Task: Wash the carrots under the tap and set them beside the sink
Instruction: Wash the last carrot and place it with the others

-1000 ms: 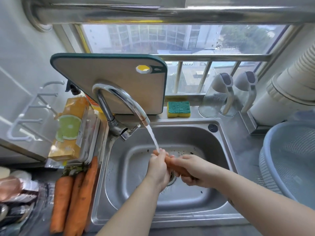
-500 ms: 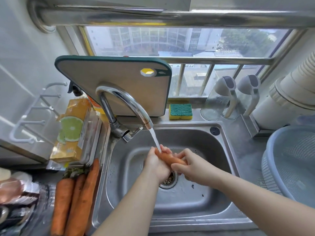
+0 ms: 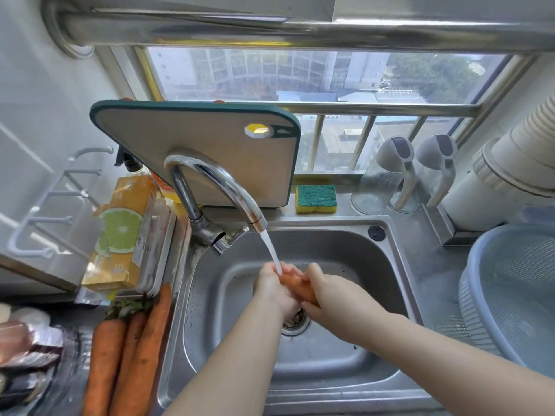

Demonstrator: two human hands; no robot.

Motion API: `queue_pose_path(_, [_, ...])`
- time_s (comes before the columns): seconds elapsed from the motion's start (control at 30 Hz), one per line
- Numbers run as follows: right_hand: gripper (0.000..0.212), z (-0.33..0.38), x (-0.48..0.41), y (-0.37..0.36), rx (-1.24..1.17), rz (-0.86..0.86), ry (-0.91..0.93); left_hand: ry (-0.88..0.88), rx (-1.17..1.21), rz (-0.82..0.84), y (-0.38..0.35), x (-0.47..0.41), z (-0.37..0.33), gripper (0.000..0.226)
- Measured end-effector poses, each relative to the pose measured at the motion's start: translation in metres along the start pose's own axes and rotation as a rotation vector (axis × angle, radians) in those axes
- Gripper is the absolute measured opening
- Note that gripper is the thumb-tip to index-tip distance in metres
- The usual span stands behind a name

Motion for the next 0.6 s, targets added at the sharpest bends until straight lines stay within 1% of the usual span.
queue_pose_path(0.1, [0.026, -0.005, 0.002, 0.01, 0.052, -0.079, 0.037, 0.132, 0.07, 0.071, -0.005, 0.008, -0.002, 0.037])
queue_pose_path(0.17, [0.029, -0.011, 0.001, 0.012, -0.019, -0.063, 0.022, 0.132, 0.085, 0.079, -0.005, 0.006, -0.004, 0.04])
queue_pose_path(0.23, [0.026, -0.017, -0.003, 0.007, -0.245, -0.001, -0.075, 0.056, 0.114, 0.057, -0.004, 0.0, -0.005, 0.036])
queue_pose_path(0.3, [0.016, -0.022, -0.01, -0.005, -0.597, 0.114, -0.209, -0.028, 0.197, 0.068, -0.004, -0.004, -0.003, 0.038])
queue_pose_path(0.33, [0.014, -0.023, -0.013, -0.012, -0.797, 0.189, -0.265, -0.053, 0.218, 0.09, -0.004, -0.003, 0.0, 0.039])
queue_pose_path(0.4, [0.02, -0.024, -0.017, -0.025, -1.135, 0.328, -0.382, -0.074, 0.122, 0.15, -0.004, 0.003, 0.005, 0.035])
queue_pose_path(0.43, [0.02, -0.024, -0.016, -0.028, -1.233, 0.385, -0.438, -0.087, 0.056, 0.172, -0.004, 0.007, 0.006, 0.031])
queue_pose_path(0.47, [0.02, -0.024, -0.014, -0.029, -1.265, 0.432, -0.463, -0.102, -0.004, 0.179, -0.002, 0.007, 0.007, 0.029])
queue_pose_path(0.5, [0.02, -0.023, -0.012, -0.029, -1.233, 0.461, -0.455, -0.117, -0.043, 0.172, 0.0, 0.006, 0.005, 0.03])
queue_pose_path(0.53, [0.021, -0.022, -0.012, -0.027, -1.121, 0.461, -0.415, -0.132, -0.072, 0.143, 0.001, 0.005, 0.003, 0.033])
queue_pose_path(0.57, [0.021, -0.019, -0.012, -0.023, -0.933, 0.424, -0.345, -0.154, -0.072, 0.1, 0.003, 0.004, -0.001, 0.036])
queue_pose_path(0.6, [0.021, -0.015, -0.012, -0.018, -0.691, 0.346, -0.26, -0.189, -0.061, 0.041, 0.005, 0.002, -0.006, 0.038])
Point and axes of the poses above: each hand's wrist, its own x-axis away from the middle knuckle, its own y-axis out of the back of the hand, z = x × y, the point moved 7 cm from there along -x, towards the middle knuckle, and after that the axes turned 6 degrees about -y, right-handed, at the moved point
